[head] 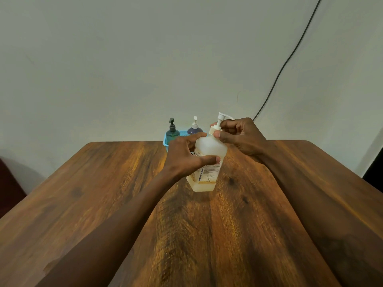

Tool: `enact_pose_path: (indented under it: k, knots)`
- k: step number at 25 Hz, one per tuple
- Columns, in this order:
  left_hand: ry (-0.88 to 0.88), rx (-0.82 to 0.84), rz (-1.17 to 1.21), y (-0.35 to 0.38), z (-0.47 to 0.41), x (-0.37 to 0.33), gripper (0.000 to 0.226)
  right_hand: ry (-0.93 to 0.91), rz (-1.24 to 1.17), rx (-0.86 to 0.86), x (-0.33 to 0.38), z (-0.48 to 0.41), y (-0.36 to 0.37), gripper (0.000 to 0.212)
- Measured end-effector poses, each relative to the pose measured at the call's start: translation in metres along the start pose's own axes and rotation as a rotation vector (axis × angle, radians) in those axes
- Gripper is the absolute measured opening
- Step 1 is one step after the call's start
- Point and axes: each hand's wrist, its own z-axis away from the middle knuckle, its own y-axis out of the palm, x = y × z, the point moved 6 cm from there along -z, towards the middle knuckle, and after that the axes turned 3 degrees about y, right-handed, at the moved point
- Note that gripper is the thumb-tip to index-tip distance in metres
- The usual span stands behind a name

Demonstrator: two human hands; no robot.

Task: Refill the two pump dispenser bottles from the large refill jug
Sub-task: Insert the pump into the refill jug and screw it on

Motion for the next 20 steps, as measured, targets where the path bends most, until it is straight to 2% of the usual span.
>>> enact_pose_path:
  k: [4,10,16,18,20]
  knots:
    - [-0.017,0.037,0.044,0.003,0.003,-0.001,0.065,-0.029,0.119,0.115,0.0,0.0,0.002,0.028]
    - [0.005,-0.029,-0.079,0.012,0.011,0.001,0.064,-0.061,0.429,0.003,-0.003,0.0,0.004,0.026]
    - [0.003,-0.155,0.055,0.017,0.011,0.004,0.066,0.061,0.284,-0.307,-0.002,0.006,-0.004,0.053]
    - [-0.004,-0.156,0.091,0.017,0.007,0.001,0.07,0.07,0.291,-0.314,0.003,0.005,-0.005,0.066]
    - [-0.01,-0.149,0.126,0.013,0.004,-0.003,0.072,0.078,0.248,-0.289,0.005,0.006,-0.003,0.066]
